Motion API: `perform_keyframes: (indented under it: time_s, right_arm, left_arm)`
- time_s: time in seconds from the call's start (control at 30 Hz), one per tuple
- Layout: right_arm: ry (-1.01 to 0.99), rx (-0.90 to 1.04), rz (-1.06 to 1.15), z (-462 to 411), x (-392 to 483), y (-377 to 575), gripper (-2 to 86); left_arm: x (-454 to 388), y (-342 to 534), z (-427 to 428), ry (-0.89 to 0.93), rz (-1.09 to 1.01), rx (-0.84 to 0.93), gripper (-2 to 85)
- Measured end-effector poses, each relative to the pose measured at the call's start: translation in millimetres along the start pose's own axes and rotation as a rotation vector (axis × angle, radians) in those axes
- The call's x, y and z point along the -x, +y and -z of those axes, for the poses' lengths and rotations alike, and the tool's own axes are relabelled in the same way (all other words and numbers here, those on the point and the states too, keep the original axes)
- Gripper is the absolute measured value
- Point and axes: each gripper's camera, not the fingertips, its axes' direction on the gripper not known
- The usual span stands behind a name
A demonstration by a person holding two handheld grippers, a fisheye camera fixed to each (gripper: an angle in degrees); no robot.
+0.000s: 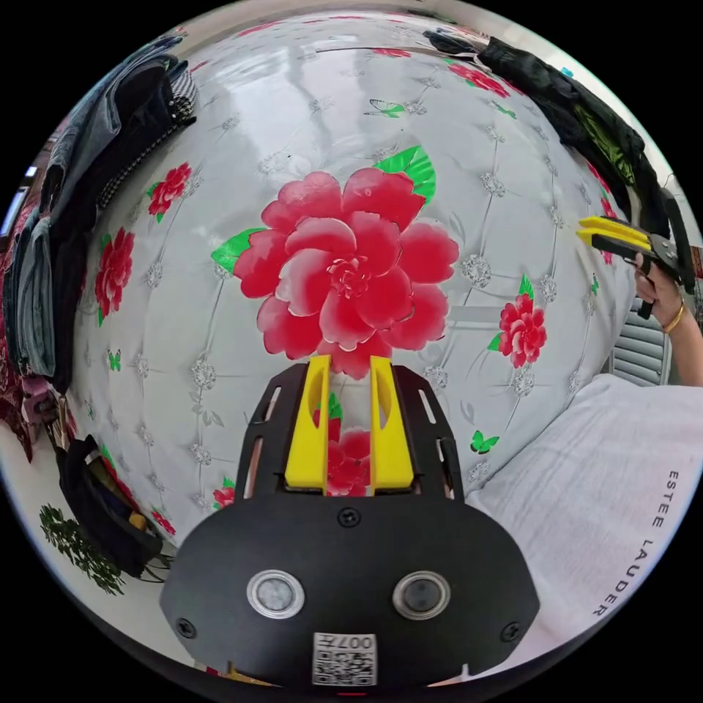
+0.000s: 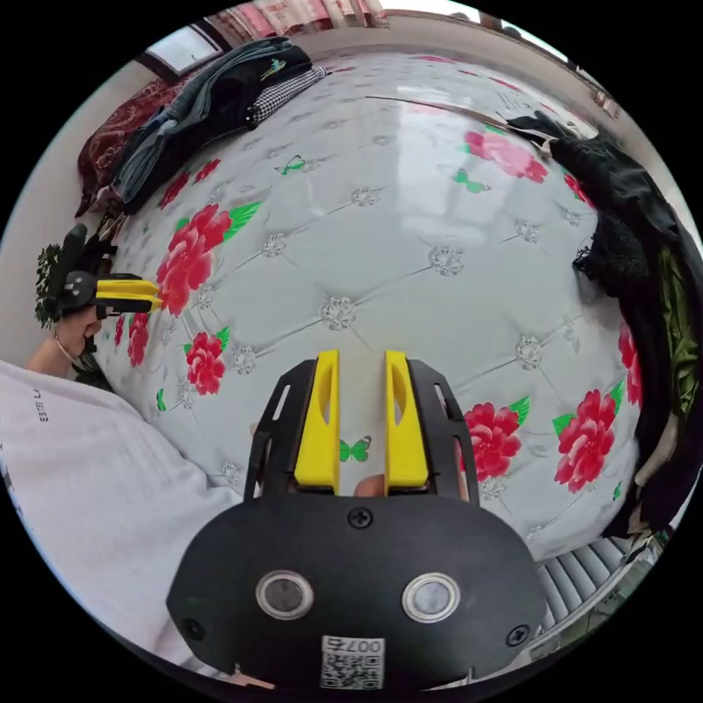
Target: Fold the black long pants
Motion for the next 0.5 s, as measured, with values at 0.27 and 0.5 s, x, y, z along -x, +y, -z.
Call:
perform_keyframes:
  time_s: [0.27,0.5]
  right_arm:
    - [0.632,-0.643,-0.642,251,-225,62,9.8]
    - [0.405,-0.361,-0.738,294,-380,51,3.4]
  left_arm:
    - [-24,16,-48,-0.009,0.056,-0.052,8.3]
    - [-29,19,-60,-0.003,0.05,-0.043,8.5]
